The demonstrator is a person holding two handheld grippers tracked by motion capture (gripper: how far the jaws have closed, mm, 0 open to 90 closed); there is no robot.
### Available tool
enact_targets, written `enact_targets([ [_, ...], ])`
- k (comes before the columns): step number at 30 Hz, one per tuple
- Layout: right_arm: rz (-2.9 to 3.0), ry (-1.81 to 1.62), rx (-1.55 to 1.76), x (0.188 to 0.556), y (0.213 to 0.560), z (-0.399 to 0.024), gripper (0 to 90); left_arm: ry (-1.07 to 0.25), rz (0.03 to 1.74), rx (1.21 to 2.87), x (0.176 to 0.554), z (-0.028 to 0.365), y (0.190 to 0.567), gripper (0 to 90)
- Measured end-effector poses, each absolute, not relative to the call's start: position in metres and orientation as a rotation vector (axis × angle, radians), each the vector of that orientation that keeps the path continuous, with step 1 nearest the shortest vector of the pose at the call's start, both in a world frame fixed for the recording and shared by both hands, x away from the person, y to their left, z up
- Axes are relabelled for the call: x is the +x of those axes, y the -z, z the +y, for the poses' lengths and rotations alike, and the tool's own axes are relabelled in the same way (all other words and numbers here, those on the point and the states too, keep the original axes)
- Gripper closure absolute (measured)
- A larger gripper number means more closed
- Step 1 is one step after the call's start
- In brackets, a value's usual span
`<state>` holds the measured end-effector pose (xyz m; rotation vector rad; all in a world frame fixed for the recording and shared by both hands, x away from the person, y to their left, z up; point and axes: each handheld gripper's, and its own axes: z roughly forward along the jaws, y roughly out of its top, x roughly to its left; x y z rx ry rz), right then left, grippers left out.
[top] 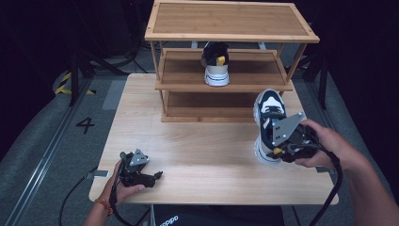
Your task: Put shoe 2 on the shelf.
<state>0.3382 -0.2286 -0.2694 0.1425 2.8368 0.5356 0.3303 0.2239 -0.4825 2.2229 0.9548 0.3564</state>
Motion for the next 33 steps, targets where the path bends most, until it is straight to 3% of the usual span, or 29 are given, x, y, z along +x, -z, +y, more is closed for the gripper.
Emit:
enact_targets([
  [13, 2.726, -0.526, 0.035, 0.392, 0.224, -0.208, 70.4, -0.362, 0.953, 2.223, 0.33, 0.224, 0.482, 14.7],
  [33, 2.837, -0.501, 0.038, 0.505, 0.216, -0.181, 69.4, -0.371, 0.971, 2.217, 0.328, 0.223, 0.482, 15.3],
])
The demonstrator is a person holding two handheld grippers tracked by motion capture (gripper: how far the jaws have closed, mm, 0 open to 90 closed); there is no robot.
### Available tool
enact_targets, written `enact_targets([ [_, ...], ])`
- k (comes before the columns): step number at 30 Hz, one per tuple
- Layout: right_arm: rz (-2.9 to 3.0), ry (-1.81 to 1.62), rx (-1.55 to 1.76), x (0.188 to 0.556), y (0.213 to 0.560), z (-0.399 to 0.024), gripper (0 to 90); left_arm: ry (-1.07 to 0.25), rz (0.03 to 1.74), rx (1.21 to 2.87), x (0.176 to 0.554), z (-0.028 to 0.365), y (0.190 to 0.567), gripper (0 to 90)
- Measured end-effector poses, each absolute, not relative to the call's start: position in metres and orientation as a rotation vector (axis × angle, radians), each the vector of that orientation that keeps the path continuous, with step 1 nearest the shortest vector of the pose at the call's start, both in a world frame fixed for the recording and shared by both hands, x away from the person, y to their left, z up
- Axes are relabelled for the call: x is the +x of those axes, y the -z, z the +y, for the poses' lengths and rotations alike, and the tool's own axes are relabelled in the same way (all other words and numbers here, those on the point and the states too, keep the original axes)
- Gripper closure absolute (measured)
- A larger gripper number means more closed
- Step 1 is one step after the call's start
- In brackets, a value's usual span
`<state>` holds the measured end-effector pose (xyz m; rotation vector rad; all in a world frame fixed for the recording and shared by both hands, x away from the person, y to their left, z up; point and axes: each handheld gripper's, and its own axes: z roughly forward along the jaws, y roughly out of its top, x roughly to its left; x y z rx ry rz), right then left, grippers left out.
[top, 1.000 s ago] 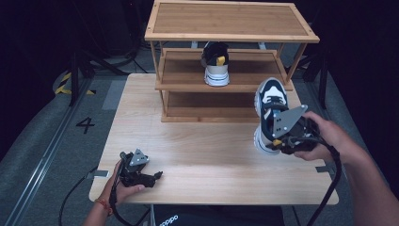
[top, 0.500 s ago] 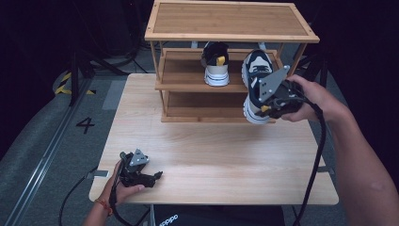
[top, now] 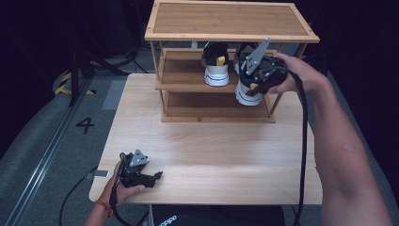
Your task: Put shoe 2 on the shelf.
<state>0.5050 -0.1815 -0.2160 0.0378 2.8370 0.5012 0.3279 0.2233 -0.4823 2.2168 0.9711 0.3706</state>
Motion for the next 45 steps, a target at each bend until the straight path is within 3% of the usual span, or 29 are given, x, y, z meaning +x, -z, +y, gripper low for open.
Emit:
enact_targets([
  [19, 2.831, -0.411, 0.073, 0.546, 0.212, -0.162, 62.1, -0.371, 0.975, 2.212, 0.327, 0.223, 0.482, 15.6],
  [32, 2.618, -0.439, 0.159, 0.539, 0.214, -0.164, 40.8, -0.378, 0.965, 2.22, 0.327, 0.224, 0.482, 15.6],
  [45, 2.307, -0.796, 0.387, 0.51, 0.215, -0.189, 35.8, -0.377, 0.965, 2.22, 0.327, 0.224, 0.482, 15.6],
])
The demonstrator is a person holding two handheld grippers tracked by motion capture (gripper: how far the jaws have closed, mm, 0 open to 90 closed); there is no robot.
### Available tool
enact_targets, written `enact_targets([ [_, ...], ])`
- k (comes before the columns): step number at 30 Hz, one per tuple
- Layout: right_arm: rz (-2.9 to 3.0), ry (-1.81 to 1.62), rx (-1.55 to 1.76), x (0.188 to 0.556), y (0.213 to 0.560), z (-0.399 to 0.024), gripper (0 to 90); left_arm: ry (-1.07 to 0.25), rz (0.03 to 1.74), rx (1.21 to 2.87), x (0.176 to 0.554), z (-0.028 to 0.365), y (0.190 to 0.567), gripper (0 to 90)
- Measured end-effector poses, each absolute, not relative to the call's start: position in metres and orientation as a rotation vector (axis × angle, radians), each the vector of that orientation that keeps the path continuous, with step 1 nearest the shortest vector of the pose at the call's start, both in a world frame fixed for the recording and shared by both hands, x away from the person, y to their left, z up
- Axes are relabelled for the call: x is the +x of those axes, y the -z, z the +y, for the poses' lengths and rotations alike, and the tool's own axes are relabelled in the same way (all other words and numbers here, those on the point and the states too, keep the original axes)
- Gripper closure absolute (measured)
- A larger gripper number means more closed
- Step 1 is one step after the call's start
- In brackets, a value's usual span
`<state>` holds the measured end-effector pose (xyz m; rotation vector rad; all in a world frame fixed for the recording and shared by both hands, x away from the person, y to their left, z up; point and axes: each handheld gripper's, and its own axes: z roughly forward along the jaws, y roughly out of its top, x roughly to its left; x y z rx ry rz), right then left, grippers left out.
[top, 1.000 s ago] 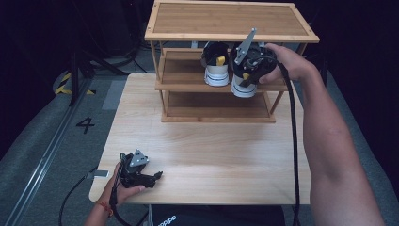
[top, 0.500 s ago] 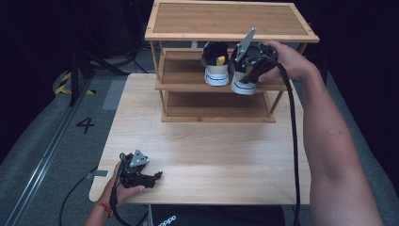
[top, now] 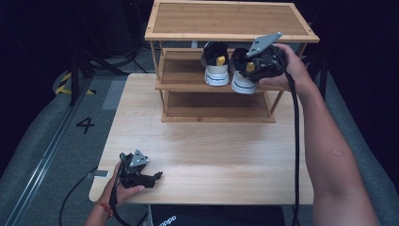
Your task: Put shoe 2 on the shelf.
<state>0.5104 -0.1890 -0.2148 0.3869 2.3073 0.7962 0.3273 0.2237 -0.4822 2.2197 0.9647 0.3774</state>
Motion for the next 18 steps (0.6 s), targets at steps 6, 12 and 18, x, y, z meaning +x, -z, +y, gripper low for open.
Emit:
enact_targets([
  [6, 2.202, -0.935, 0.496, 0.488, 0.225, -0.203, 31.9, -0.377, 0.964, 2.22, 0.327, 0.224, 0.482, 15.6],
  [12, 2.167, -1.065, 0.653, 0.484, 0.246, -0.218, 29.4, -0.375, 0.962, 2.22, 0.327, 0.224, 0.482, 15.6],
  [18, 2.19, -1.116, 0.784, 0.493, 0.266, -0.225, 28.2, -0.376, 0.961, 2.221, 0.327, 0.224, 0.482, 15.6],
])
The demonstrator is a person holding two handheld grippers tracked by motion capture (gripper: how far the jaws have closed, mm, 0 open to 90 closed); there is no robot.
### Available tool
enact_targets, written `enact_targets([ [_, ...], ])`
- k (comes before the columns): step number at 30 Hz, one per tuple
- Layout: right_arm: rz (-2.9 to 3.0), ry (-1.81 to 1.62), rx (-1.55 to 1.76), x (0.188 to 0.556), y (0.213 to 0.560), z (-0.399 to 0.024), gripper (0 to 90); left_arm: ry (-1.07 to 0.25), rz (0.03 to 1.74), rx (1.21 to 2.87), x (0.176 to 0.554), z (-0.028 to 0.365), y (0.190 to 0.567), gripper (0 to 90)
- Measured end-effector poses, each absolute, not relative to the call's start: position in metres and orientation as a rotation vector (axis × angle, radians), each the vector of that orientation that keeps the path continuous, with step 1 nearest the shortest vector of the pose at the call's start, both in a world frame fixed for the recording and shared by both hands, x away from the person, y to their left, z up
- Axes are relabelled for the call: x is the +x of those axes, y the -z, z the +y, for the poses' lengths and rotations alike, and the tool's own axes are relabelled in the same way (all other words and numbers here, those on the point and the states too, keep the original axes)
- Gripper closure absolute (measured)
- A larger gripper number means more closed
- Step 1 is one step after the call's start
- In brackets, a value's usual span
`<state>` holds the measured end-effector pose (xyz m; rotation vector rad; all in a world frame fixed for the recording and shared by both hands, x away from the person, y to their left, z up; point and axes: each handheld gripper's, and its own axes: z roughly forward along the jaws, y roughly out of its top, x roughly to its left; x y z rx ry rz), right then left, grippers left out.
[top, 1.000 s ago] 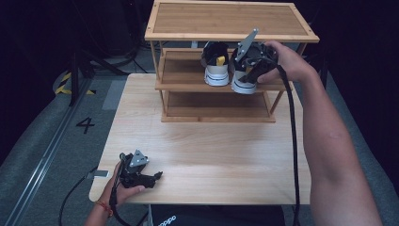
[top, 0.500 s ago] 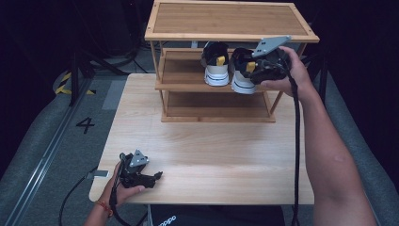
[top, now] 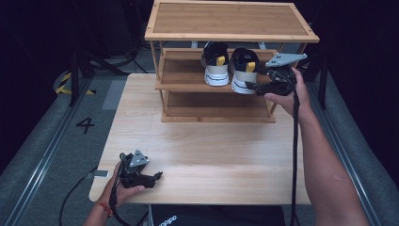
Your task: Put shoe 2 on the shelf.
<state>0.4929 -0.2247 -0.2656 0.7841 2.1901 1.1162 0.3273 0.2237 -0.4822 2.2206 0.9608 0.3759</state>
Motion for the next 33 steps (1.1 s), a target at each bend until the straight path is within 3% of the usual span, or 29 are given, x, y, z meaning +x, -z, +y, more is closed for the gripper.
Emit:
enact_targets([
  [4, 2.224, -1.086, 0.832, 0.507, 0.271, -0.224, 24.7, -0.377, 0.96, 2.22, 0.327, 0.224, 0.482, 15.6],
  [9, 2.23, -1.102, 0.864, 0.52, 0.273, -0.227, 33.1, -0.375, 0.96, 2.22, 0.327, 0.224, 0.482, 15.6],
  [18, 2.207, -1.034, 0.887, 0.537, 0.282, -0.215, 32.4, -0.374, 0.957, 2.222, 0.327, 0.224, 0.482, 15.6],
  [21, 2.204, -1.035, 0.893, 0.535, 0.282, -0.215, 35.5, -0.373, 0.957, 2.222, 0.327, 0.224, 0.482, 15.6],
  [33, 2.228, -0.989, 0.781, 0.494, 0.266, -0.225, 31.9, -0.373, 0.957, 2.222, 0.327, 0.224, 0.482, 15.5],
])
